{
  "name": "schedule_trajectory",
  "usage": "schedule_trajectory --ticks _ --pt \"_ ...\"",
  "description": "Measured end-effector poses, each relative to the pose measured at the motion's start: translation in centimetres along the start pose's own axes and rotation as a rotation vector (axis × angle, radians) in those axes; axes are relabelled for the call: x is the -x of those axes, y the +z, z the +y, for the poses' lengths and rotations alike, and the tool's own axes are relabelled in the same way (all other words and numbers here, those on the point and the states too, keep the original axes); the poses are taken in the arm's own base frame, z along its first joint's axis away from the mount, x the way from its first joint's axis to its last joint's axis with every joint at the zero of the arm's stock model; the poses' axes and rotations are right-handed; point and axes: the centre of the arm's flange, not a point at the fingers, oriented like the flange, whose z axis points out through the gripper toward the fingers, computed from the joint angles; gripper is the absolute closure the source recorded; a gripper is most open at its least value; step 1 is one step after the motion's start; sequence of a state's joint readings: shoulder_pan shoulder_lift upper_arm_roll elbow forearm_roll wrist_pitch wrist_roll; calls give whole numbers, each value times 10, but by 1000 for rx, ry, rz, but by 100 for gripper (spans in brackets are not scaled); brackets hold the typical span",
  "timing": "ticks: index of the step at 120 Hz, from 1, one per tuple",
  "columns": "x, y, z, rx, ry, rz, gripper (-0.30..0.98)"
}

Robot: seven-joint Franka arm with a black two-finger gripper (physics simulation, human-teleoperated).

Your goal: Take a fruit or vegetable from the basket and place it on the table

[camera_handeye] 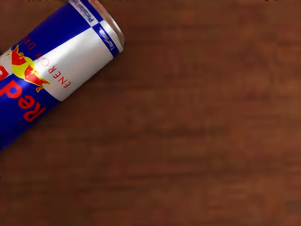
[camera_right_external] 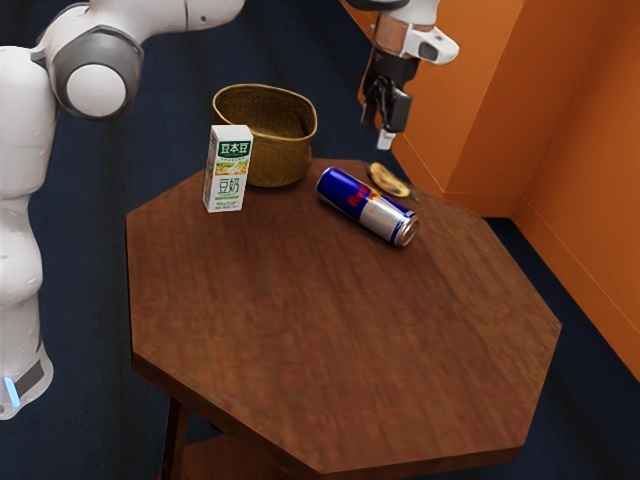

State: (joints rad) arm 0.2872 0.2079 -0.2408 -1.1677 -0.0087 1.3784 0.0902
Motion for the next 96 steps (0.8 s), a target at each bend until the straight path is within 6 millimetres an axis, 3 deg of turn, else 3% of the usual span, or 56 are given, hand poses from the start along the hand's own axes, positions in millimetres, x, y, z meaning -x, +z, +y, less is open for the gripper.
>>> schedule_trajectory --ticks 32,40,44,52,61,66,70,87,91,96 --pt "-2 -1 -1 -14 -40 11 0" --pt "27 -68 7 -39 -48 126 0" --pt "39 -89 10 -50 -51 158 0" --pt "50 -104 13 -62 -57 173 0" --pt "53 -102 5 -91 -82 155 0" --pt "55 -93 -13 -116 -122 124 0" --pt "61 -84 -39 -135 -173 92 0" --pt "104 -50 -201 -171 -446 12 0" --pt "112 -47 -223 -179 -473 6 0" --pt "115 -44 -234 -187 -473 1 0"
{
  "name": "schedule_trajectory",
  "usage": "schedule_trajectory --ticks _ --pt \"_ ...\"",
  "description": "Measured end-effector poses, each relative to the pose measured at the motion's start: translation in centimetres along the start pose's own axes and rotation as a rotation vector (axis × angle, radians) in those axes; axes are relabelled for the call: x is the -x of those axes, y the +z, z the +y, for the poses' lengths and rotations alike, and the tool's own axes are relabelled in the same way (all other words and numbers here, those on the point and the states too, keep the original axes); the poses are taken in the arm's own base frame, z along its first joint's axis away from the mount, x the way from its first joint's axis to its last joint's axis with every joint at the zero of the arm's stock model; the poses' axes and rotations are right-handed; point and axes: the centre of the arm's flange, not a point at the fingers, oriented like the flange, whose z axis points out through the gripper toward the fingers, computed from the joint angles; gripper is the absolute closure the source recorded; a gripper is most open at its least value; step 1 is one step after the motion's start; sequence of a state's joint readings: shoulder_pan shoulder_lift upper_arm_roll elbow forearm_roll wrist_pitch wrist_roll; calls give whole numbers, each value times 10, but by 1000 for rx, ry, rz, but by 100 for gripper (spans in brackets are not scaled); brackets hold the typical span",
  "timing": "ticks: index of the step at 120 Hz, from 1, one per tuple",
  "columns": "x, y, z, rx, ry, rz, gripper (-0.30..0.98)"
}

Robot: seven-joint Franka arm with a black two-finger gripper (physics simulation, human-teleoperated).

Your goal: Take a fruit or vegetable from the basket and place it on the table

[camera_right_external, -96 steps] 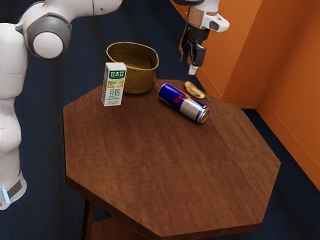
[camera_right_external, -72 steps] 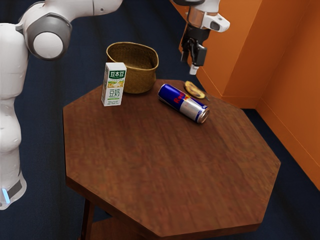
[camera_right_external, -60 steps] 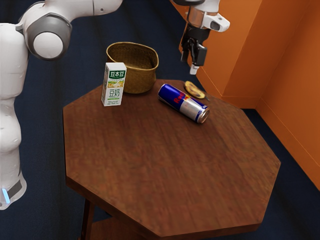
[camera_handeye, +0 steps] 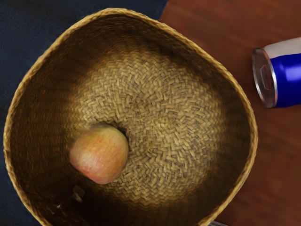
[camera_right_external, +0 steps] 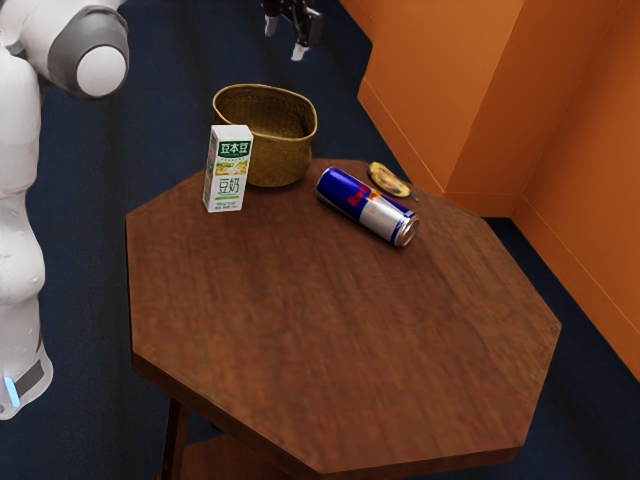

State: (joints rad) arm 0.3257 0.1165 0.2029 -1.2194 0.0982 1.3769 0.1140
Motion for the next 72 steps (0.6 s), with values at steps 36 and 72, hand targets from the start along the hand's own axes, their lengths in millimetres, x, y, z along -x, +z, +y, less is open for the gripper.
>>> schedule_trajectory --ticks 36,72 --pt "-21 59 5 56 193 -25 0" --pt "-12 98 -13 44 358 37 0"
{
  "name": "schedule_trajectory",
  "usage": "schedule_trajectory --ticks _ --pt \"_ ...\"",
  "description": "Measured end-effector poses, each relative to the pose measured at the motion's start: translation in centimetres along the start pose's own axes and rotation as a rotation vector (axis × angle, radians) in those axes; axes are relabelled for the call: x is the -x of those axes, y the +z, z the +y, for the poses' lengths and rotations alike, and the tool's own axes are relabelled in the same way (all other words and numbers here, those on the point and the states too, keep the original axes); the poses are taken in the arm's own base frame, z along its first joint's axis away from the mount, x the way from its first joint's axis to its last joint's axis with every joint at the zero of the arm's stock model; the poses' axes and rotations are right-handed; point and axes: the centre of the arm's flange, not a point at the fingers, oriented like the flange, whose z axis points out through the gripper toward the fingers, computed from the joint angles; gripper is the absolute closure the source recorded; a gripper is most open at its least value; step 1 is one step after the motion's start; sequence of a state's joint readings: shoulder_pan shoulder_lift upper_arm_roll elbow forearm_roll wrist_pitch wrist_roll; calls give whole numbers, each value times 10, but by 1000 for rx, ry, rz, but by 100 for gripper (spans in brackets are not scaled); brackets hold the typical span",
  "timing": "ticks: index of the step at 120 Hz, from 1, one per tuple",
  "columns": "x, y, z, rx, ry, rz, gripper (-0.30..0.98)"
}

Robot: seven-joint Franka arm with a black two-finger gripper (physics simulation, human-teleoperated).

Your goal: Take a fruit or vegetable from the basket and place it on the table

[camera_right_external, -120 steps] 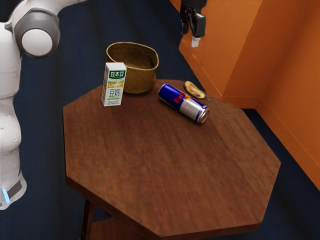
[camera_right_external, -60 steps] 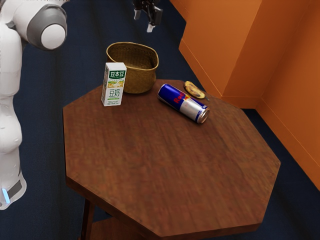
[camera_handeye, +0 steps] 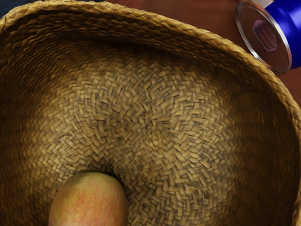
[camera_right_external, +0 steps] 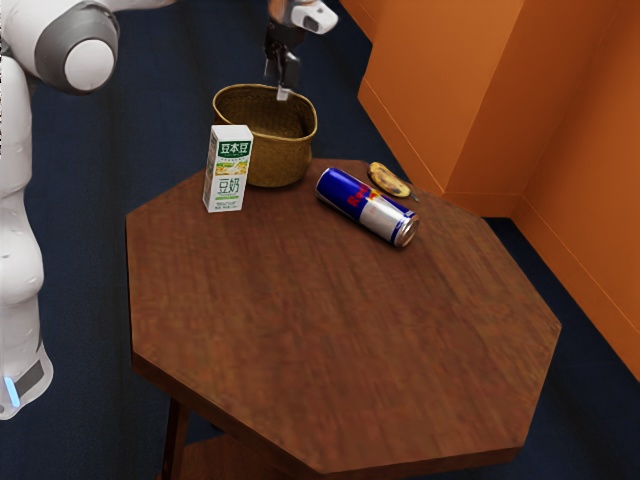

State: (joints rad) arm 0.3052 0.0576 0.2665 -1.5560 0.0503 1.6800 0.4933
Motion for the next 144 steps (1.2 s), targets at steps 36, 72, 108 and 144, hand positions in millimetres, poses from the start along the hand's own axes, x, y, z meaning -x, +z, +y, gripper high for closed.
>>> schedule_trajectory --ticks 36,72,108,144 --pt "-10 37 -18 -55 164 -24 0" --pt "2 73 -18 -29 287 -106 0" --pt "7 97 -18 -35 389 -156 0" --pt "22 123 -33 -24 424 -182 0"
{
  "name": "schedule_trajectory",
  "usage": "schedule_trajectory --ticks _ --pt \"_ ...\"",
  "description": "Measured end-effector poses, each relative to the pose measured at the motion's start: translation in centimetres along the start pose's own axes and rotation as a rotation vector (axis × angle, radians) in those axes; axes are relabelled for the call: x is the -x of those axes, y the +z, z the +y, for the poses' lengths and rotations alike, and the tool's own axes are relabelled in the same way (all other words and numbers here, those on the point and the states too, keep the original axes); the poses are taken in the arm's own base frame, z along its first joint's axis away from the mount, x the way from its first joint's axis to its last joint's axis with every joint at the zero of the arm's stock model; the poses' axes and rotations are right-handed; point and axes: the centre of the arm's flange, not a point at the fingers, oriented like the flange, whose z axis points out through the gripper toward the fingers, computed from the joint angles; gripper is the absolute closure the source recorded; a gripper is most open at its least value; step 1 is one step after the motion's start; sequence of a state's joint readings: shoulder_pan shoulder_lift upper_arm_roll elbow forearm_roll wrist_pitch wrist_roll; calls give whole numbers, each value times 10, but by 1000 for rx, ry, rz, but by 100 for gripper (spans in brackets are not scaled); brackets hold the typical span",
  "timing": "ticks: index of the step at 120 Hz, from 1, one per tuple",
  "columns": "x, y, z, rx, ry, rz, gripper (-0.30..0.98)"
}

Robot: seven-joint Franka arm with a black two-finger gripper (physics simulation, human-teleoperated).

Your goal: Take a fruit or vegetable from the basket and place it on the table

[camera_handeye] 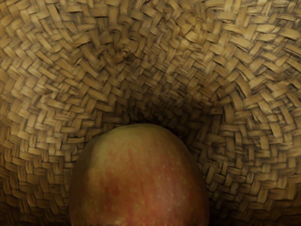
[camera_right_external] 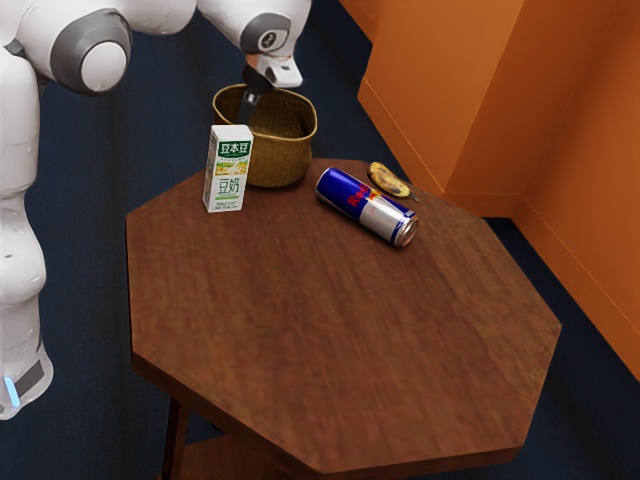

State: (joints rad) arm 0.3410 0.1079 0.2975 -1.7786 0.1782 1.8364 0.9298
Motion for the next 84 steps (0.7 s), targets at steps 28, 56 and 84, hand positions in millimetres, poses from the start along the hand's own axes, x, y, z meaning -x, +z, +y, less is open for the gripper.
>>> schedule_trajectory --ticks 28,56,84 --pt "1 14 1 1 32 -1 0" --pt "4 28 -5 3 41 -2 0" --pt "3 34 -7 4 50 0 0"
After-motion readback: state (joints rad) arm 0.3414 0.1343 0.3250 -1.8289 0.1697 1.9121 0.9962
